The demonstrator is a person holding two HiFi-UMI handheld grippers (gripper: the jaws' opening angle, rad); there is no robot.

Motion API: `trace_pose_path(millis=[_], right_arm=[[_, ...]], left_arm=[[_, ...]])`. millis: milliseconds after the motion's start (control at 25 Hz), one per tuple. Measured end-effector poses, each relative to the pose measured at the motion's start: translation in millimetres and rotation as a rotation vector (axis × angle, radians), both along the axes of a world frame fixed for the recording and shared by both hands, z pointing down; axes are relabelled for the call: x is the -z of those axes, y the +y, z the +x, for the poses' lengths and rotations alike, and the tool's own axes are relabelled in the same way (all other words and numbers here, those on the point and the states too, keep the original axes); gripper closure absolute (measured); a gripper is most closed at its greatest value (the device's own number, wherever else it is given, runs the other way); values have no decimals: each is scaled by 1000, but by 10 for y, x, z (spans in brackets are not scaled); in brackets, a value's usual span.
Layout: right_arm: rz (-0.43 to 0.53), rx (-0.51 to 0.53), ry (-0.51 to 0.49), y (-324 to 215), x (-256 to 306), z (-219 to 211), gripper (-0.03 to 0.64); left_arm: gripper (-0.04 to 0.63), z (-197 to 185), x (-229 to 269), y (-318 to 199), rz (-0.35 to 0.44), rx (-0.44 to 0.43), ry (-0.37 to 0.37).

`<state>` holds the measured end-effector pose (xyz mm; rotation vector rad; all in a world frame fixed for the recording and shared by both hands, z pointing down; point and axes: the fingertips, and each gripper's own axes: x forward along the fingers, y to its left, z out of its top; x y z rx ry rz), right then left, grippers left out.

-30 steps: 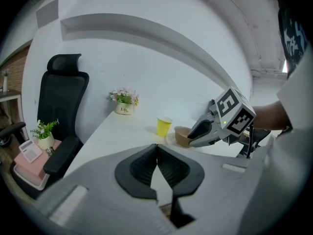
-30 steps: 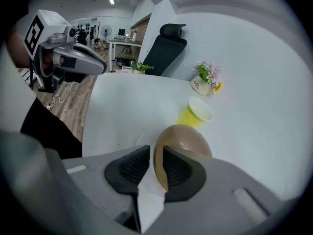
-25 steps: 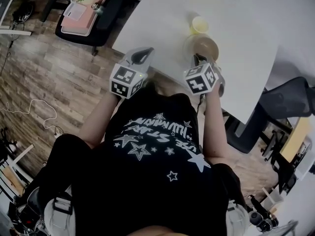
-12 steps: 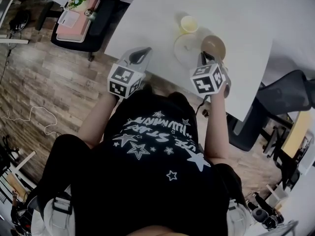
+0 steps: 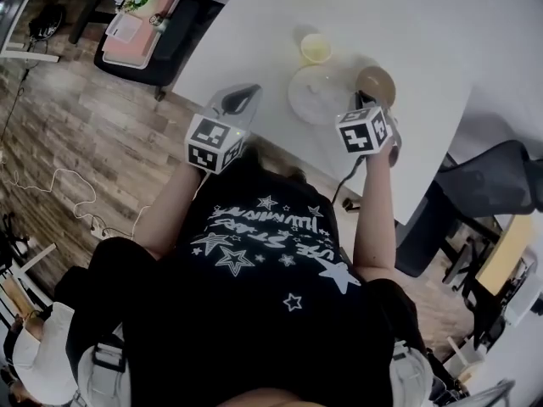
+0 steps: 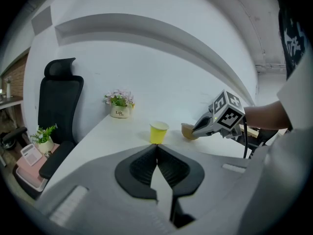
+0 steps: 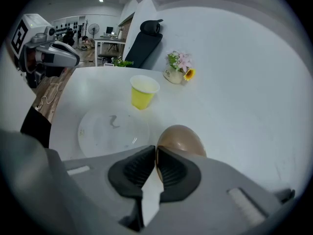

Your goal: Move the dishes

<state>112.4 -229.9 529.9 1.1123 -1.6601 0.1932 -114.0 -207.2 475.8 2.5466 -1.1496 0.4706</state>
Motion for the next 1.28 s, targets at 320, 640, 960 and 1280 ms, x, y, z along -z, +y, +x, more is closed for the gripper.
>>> trace_pose_path(millis=[320, 640, 960, 1280], right_arm=[[-23, 90, -14, -37, -136, 1, 594], [-25, 185, -58, 68, -142, -67, 503], [72, 262, -147, 239, 246, -73, 483], [140, 312, -264, 533, 579, 34, 500]], left_arm=[[584, 137, 58, 85, 10, 73, -13], [584, 230, 118, 284, 24, 135, -32], [584, 362, 318, 517, 69, 223, -46], [584, 558, 460, 1022, 101, 326, -54]])
